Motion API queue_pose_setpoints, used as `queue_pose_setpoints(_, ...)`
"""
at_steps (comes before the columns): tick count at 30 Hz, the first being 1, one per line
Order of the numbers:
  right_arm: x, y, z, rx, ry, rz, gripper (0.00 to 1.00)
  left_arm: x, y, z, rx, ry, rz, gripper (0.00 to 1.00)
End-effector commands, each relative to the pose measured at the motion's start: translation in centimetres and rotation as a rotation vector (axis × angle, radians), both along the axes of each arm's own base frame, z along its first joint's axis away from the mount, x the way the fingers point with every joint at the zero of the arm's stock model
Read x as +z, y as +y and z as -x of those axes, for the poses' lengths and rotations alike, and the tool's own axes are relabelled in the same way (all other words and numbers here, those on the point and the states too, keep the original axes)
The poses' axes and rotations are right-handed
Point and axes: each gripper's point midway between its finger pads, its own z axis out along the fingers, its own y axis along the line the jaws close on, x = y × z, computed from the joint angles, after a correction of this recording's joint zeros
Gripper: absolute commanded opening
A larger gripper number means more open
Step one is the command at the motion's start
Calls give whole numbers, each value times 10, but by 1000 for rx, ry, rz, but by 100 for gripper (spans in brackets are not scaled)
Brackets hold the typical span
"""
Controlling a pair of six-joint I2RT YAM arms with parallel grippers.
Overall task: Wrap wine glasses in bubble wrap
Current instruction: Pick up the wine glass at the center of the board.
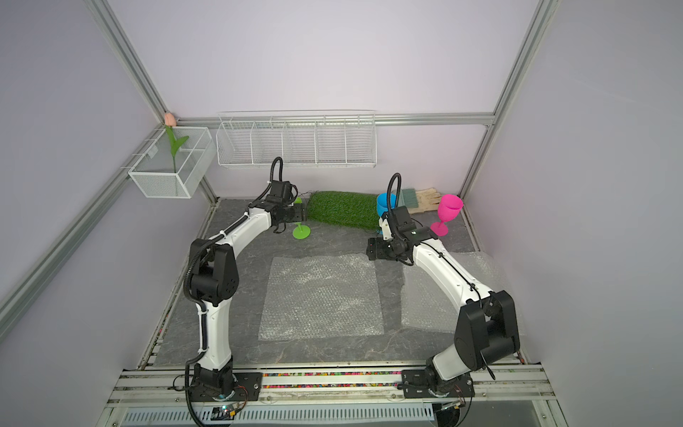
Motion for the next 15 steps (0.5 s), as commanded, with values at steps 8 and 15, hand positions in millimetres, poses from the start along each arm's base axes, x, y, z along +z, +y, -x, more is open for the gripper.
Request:
queue_pose_setpoints(8,24,3,-2,32,-51,-2,84,80,-2,40,-65,-2,20,75)
queue_pose_setpoints(15,28,6,-4,41,-55,-18,84,95,-1,89,-105,115,44,75)
